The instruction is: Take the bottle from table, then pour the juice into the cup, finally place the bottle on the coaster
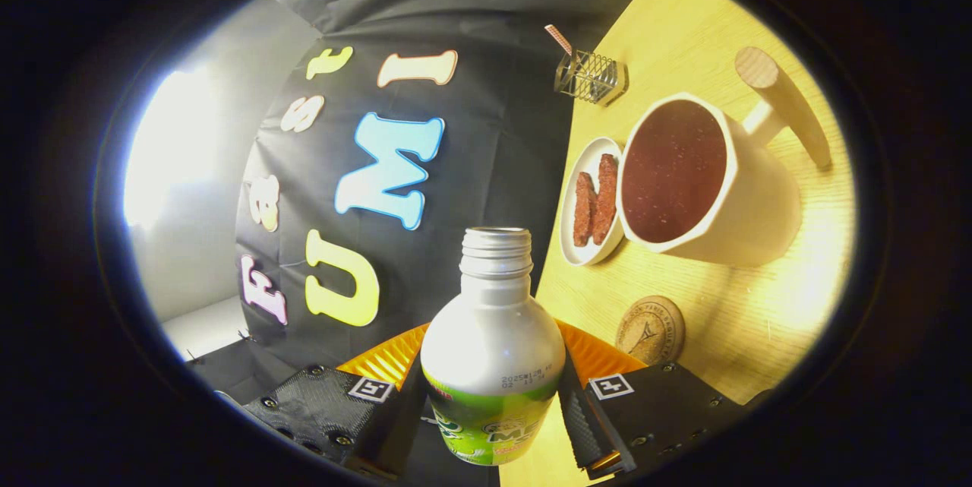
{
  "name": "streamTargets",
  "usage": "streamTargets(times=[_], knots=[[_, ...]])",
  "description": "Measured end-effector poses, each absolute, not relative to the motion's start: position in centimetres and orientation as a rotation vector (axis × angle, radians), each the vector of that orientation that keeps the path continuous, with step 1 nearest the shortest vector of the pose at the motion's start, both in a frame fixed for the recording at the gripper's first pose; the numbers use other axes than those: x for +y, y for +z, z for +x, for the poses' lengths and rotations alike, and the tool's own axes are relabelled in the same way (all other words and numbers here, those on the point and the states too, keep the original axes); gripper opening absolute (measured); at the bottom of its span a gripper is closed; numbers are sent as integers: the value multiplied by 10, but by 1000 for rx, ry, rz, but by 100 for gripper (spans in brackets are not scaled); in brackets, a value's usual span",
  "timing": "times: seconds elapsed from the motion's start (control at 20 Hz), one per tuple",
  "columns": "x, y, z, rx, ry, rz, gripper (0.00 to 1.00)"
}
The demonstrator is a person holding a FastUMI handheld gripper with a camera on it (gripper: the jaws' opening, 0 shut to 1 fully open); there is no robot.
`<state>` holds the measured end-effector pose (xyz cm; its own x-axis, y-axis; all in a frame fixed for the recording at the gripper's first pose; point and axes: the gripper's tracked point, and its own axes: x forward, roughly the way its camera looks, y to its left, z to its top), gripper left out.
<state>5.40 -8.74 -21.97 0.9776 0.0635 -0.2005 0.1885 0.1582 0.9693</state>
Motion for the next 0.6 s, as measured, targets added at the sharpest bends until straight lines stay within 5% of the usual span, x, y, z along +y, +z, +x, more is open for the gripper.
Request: streamTargets(times=[0.6], knots=[[-94, -215, 57, 129, -84, 1634, 77]])
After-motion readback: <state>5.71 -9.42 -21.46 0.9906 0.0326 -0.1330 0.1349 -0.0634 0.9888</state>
